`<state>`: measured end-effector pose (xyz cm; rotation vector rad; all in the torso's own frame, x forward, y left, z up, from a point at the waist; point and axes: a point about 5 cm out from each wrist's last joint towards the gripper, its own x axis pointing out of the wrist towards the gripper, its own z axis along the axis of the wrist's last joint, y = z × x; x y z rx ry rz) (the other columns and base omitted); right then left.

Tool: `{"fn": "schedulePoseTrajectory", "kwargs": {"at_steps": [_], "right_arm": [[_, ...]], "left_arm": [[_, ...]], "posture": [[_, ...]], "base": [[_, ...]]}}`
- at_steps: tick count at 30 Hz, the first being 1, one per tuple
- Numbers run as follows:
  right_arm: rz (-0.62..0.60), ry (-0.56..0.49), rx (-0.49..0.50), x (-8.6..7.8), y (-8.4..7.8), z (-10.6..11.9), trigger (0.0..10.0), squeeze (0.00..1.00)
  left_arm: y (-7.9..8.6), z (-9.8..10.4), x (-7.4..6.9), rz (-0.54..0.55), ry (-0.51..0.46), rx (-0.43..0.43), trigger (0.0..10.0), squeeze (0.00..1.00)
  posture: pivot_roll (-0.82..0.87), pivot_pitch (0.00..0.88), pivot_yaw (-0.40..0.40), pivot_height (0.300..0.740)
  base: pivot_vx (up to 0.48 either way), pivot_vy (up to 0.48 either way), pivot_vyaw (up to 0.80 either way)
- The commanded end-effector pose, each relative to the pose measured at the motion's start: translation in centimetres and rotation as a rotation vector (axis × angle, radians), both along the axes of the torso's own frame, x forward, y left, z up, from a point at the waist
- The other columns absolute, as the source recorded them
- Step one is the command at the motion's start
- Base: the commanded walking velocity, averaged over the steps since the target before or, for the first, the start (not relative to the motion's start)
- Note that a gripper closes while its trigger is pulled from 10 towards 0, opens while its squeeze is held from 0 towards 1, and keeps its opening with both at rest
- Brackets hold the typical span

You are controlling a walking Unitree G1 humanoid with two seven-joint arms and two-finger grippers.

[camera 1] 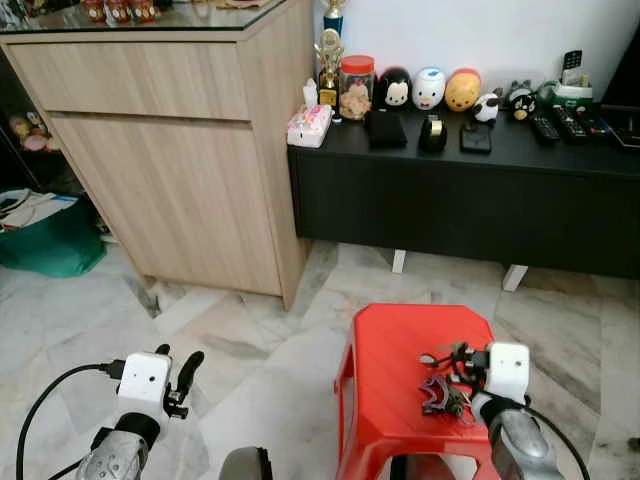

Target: Hang keys on a hook

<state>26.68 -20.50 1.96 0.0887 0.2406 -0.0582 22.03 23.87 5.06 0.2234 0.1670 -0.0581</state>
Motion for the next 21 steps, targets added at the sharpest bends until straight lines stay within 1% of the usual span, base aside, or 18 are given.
{"fn": "schedulePoseTrajectory", "kwargs": {"at_steps": [1,3,4,8,12,14,15,16,17,18,21], "right_arm": [[-0.022,-0.078,0.005,0.7,0.0,1.4,0.0,0.00],[-0.050,-0.174,0.019,1.3,0.2,3.1,0.0,0.00],[-0.050,-0.174,0.019,1.3,0.2,3.1,0.0,0.00],[-0.045,-0.277,-0.005,2.0,0.7,5.2,0.0,0.00],[-0.066,-0.313,0.004,2.4,0.8,6.2,0.0,0.00],[-0.049,-0.317,0.006,2.3,1.1,6.5,0.0,0.00],[-0.046,-0.310,0.005,2.2,1.1,6.5,3.7,0.00],[-0.046,-0.310,0.005,2.2,1.1,6.5,3.7,0.00],[-0.045,-0.306,0.004,2.2,1.1,6.5,10.0,0.00],[-0.033,-0.293,0.000,1.8,1.1,6.5,10.0,0.00],[-0.022,-0.278,-0.011,1.4,1.0,6.4,10.0,0.00]], "left_arm": [[0.2,0.0,0.0,0.001,0.006,0.012,10.0,0.00],[0.2,-0.1,-0.1,0.004,0.007,0.011,10.0,0.00],[0.2,-0.1,-0.1,0.004,0.007,0.011,10.0,0.00],[0.2,-0.2,-0.2,0.008,0.004,0.014,10.0,0.00],[0.2,-0.4,-0.3,0.020,0.005,0.009,10.0,0.00],[0.5,-0.6,-0.3,0.045,0.003,0.000,10.0,0.00],[0.5,-0.7,-0.4,0.058,0.004,-0.005,10.0,0.00],[0.5,-0.7,-0.4,0.058,0.004,-0.005,10.0,0.00],[0.5,-0.8,-0.4,0.065,0.004,-0.008,10.0,0.00],[0.4,-1.1,-0.5,0.080,0.007,-0.024,10.0,0.00],[0.1,-1.5,-0.6,0.094,0.010,-0.046,10.0,0.00]], "posture": [[0.08,0.000,0.016,0.598],[0.08,0.000,0.015,0.598],[0.08,0.000,0.015,0.598],[0.08,0.000,0.014,0.598],[0.08,0.000,-0.004,0.598],[0.07,0.000,-0.012,0.598],[0.07,0.000,-0.021,0.598],[0.07,0.000,-0.021,0.598],[0.07,0.000,-0.021,0.598],[0.07,0.000,-0.039,0.598],[0.06,0.000,-0.050,0.598]], "base": [[0.000,0.000,0.00],[0.000,0.000,0.00],[0.000,0.000,0.00],[0.000,0.000,0.00],[0.000,0.000,0.00],[0.000,0.000,0.00],[0.000,0.000,0.00],[0.000,0.000,0.00],[0.000,0.000,0.00],[0.000,0.000,0.00],[0.000,0.000,0.00]]}}
